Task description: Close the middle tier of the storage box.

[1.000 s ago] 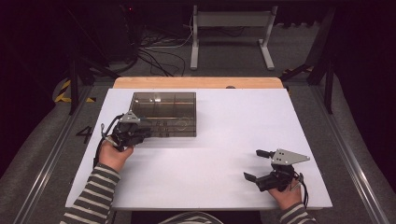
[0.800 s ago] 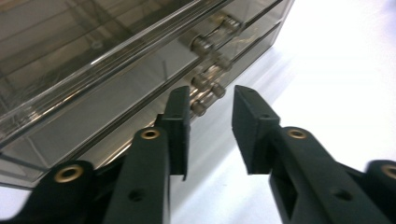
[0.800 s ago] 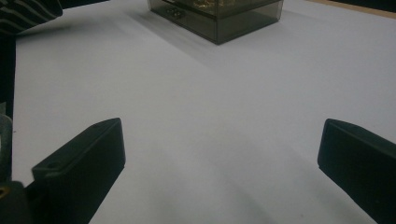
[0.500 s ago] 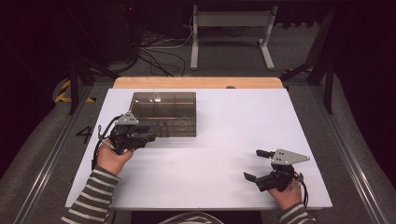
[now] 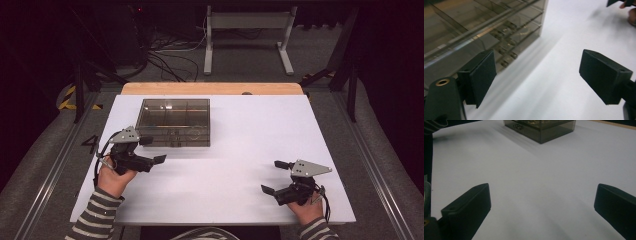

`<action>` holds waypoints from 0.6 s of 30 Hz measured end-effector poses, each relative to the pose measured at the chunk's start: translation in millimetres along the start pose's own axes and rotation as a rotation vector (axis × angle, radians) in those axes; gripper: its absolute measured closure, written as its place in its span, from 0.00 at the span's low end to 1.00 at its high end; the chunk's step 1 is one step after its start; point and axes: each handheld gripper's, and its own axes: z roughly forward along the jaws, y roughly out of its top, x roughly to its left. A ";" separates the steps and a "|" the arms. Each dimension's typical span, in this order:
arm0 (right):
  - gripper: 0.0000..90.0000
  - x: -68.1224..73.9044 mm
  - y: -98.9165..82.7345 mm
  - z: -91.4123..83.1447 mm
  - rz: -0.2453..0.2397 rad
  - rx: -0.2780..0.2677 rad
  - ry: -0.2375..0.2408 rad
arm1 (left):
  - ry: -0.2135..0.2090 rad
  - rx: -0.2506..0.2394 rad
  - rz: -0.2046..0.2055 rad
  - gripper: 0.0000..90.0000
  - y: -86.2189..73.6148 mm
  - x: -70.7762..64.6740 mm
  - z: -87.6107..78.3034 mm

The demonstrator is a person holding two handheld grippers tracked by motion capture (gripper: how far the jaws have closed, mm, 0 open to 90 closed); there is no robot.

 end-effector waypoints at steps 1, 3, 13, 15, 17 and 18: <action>0.02 0.0 0.0 -0.1 0.000 0.000 0.000 | -0.002 -0.003 0.004 0.12 -1.5 -2.0 -0.8; 0.02 0.0 0.0 -0.1 -0.001 0.001 0.000 | -0.009 -0.017 -0.003 0.09 -4.2 -5.2 -2.6; 0.02 0.1 -0.1 -0.1 0.000 0.001 -0.001 | -0.015 -0.068 -0.002 0.03 -25.7 -11.8 -9.1; 0.02 0.3 0.0 0.1 0.002 0.003 0.000 | -0.005 -0.071 -0.001 0.01 -30.9 -13.1 -8.4; 0.02 0.4 0.0 0.1 0.001 0.003 -0.001 | 0.005 -0.075 -0.007 0.00 -36.5 -13.2 -8.6; 0.02 0.4 -0.1 0.0 0.002 0.003 0.000 | 0.011 -0.080 -0.013 0.00 -39.5 -13.2 -8.7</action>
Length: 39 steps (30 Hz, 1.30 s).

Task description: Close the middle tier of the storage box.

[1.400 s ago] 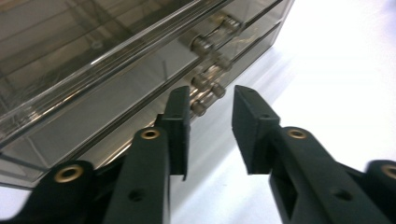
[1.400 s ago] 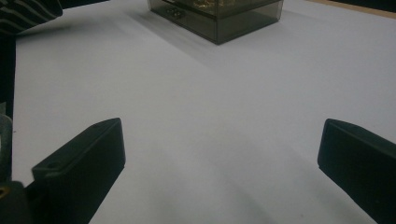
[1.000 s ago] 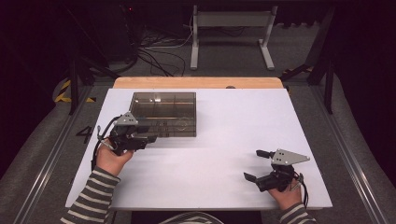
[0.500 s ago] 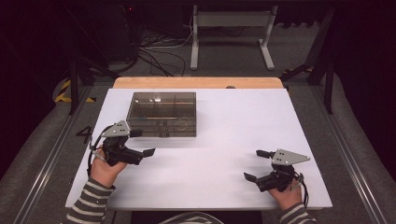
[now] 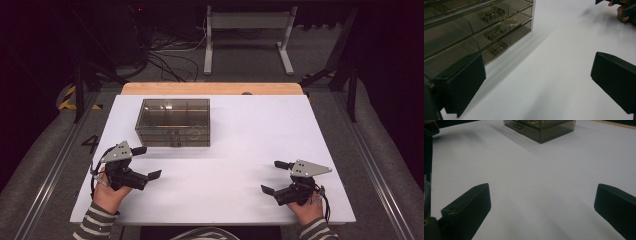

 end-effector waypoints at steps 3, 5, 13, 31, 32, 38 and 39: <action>0.02 -0.1 -0.2 -0.2 0.000 -0.002 -0.002 | 0.020 -0.005 0.000 0.00 -8.6 0.1 -1.8; 0.02 -0.1 -0.3 -0.3 -0.001 -0.002 -0.002 | 0.020 -0.013 -0.010 0.00 -15.0 0.5 -3.1; 0.02 0.2 -0.2 -0.2 0.000 -0.001 -0.002 | 0.039 -0.016 -0.004 0.00 -36.6 0.9 -7.2; 0.02 0.0 -0.1 -0.6 0.000 -0.004 -0.001 | 0.078 -0.001 -0.017 0.00 -52.2 10.8 -2.1; 0.02 0.0 -0.1 -0.7 0.000 -0.005 0.000 | 0.078 0.002 -0.018 0.00 -52.3 10.1 -1.6; 0.02 -0.1 0.1 -0.4 -0.001 -0.005 0.000 | 0.097 0.000 0.006 0.00 -50.3 9.2 -0.3; 0.02 -0.1 0.2 -0.3 -0.001 -0.005 0.001 | 0.098 -0.003 0.005 0.00 -49.8 9.8 -0.5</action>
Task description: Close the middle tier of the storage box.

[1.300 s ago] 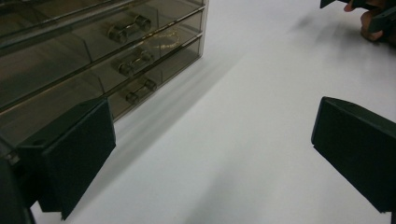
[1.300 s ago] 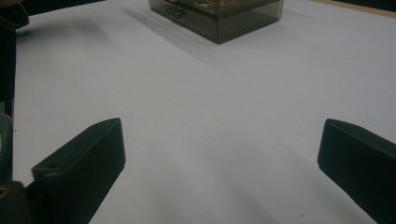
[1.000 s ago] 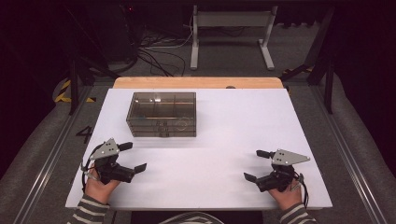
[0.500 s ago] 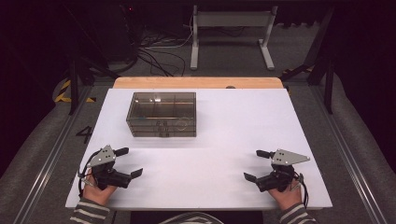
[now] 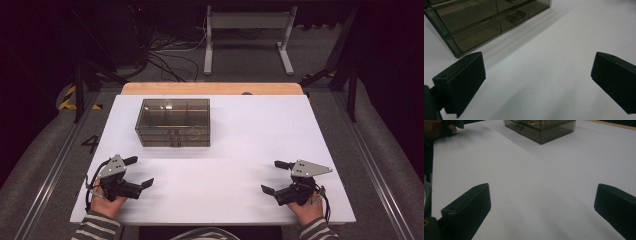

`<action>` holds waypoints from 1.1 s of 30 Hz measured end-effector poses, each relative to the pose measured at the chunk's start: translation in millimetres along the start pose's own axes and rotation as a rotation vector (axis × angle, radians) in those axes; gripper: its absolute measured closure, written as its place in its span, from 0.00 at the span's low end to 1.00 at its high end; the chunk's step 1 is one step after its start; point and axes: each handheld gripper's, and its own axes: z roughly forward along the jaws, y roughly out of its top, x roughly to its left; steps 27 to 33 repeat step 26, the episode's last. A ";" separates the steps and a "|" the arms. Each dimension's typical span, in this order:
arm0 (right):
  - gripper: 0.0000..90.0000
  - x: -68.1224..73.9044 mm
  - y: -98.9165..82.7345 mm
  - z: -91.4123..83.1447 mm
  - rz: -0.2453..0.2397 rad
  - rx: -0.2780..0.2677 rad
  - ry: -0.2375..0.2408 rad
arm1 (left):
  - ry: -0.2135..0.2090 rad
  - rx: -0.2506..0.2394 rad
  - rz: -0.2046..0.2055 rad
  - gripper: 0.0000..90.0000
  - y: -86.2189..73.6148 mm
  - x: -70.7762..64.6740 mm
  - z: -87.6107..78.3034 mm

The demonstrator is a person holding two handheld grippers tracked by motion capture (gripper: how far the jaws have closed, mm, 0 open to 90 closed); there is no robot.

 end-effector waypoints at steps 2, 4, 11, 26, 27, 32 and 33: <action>0.02 0.0 0.2 0.2 0.001 0.000 0.001 | 0.001 -0.009 -0.007 0.00 0.0 0.7 -0.9; 0.02 0.1 0.3 0.3 0.001 0.001 0.002 | -0.004 -0.005 -0.011 0.00 -0.1 0.5 -1.2; 0.02 0.1 0.2 0.3 -0.002 0.000 0.001 | -0.014 -0.016 -0.028 0.00 0.2 1.1 -3.8; 0.02 0.2 0.2 0.2 -0.003 0.000 0.001 | -0.010 -0.030 -0.027 0.00 -0.2 0.4 -6.3; 0.02 0.2 0.2 0.2 -0.003 0.000 0.001 | -0.010 -0.030 -0.027 0.00 -0.2 0.4 -6.3; 0.02 0.2 0.2 0.2 -0.003 0.000 0.001 | -0.010 -0.030 -0.027 0.00 -0.2 0.4 -6.3; 0.02 0.2 0.2 0.2 -0.003 0.000 0.001 | -0.010 -0.030 -0.027 0.00 -0.2 0.4 -6.3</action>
